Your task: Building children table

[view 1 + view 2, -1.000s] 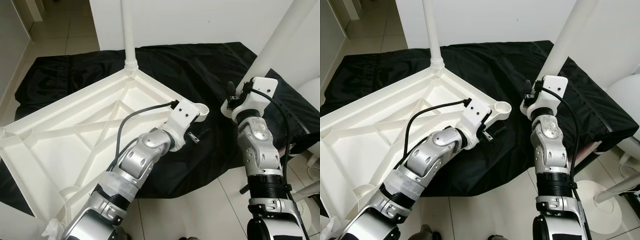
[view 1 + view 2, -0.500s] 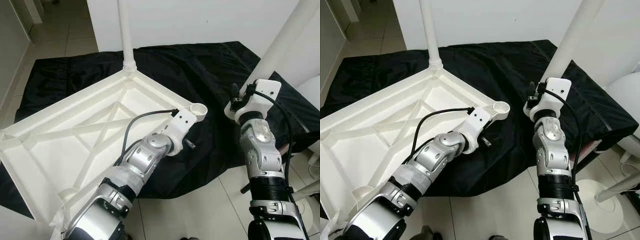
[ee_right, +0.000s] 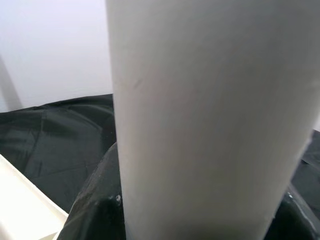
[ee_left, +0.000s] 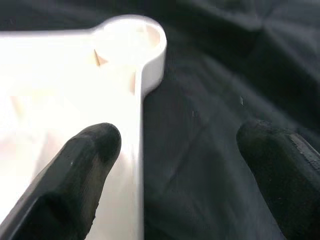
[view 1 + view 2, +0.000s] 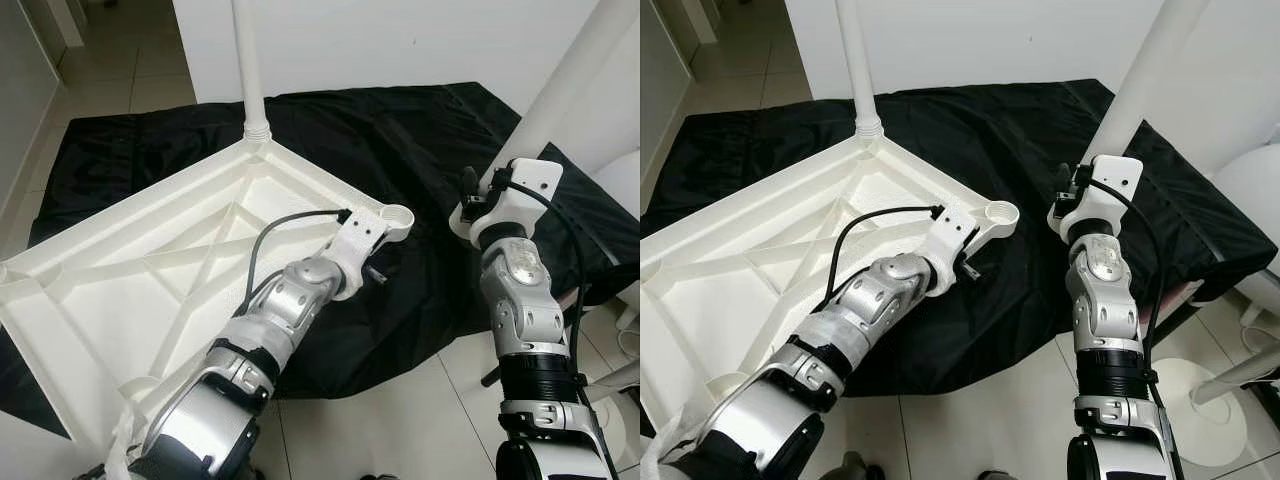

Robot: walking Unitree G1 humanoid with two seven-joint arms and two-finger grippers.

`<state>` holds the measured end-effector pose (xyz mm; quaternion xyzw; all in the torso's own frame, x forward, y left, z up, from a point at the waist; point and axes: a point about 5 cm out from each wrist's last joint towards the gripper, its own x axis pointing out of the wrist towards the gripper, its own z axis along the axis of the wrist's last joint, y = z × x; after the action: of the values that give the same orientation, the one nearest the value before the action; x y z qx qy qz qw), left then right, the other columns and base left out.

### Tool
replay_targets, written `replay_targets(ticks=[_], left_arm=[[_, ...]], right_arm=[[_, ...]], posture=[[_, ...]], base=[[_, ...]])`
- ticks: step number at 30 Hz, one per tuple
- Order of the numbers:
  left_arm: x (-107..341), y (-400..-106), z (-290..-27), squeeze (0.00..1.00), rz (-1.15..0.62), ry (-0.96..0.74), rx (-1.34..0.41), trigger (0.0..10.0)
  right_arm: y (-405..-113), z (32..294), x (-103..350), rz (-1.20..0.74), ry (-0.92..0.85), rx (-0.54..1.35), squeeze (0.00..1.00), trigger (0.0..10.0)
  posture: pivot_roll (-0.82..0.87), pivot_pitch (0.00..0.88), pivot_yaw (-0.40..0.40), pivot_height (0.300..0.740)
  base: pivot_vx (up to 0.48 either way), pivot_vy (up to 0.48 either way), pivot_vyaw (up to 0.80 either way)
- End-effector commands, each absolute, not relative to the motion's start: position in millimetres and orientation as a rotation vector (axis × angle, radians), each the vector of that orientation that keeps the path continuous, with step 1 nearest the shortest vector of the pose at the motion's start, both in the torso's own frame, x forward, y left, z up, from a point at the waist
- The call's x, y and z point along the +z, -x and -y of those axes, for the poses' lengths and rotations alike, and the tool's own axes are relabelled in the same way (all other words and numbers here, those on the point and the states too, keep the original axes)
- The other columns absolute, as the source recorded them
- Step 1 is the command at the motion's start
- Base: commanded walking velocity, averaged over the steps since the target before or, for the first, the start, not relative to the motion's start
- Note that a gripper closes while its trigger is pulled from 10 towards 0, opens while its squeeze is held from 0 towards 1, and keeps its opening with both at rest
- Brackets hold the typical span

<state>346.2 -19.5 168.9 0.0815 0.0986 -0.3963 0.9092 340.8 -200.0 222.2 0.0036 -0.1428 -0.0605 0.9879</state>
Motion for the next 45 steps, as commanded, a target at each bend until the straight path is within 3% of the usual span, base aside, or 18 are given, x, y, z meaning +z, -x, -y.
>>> replay_targets(ticks=[1,12,23,28,35,42,43,45], left_arm=[[165.1,-351.8,14.5,0.0,-0.209,-0.186,-0.692,10.0],[153.9,-357.1,9.5,0.0,-0.259,-0.275,-0.635,10.0],[148.0,-352.0,16.6,0.0,-0.28,-0.364,-0.721,10.0],[148.3,-344.8,22.3,0.0,-0.282,-0.348,-0.84,10.0],[128.2,-315.4,16.2,0.0,-0.313,-0.451,-1.167,10.0],[125.5,-304.6,8.3,0.0,-0.317,-0.474,-1.27,10.0],[125.2,-303.0,6.7,0.0,-0.319,-0.476,-1.28,9.3],[125.1,-302.3,5.5,0.0,-0.323,-0.473,-1.284,9.3]], right_arm=[[-341.3,199.9,229.4,0.322,0.0,-0.125,0.0,10.0],[-342.0,199.9,230.9,0.328,0.001,-0.129,0.0,10.0],[-342.5,199.4,230.5,0.326,0.007,-0.129,0.0,10.0],[-342.7,200.1,230.7,0.327,0.012,-0.134,0.0,10.0],[-342.8,201.5,230.6,0.328,0.018,-0.138,0.0,10.0],[-342.9,201.6,230.4,0.327,0.02,-0.14,0.0,10.0],[-342.9,201.5,230.2,0.327,0.021,-0.14,0.0,10.0],[-343.0,201.3,230.0,0.326,0.022,-0.14,0.0,10.0]], posture=[[-0.04,0.055,0.032,0.74],[-0.04,0.053,0.037,0.74],[-0.03,0.055,0.038,0.74],[-0.03,0.055,0.04,0.74],[-0.03,0.054,0.04,0.74],[-0.03,0.056,0.039,0.74],[-0.03,0.056,0.039,0.74],[-0.03,0.056,0.039,0.74]], base=[[0.0,0.0,0.0],[0.0,0.0,0.0],[0.0,0.0,0.0],[0.0,0.0,0.0],[0.0,0.0,0.0],[0.0,0.0,0.0],[0.0,0.0,0.0],[0.0,0.0,0.0]])
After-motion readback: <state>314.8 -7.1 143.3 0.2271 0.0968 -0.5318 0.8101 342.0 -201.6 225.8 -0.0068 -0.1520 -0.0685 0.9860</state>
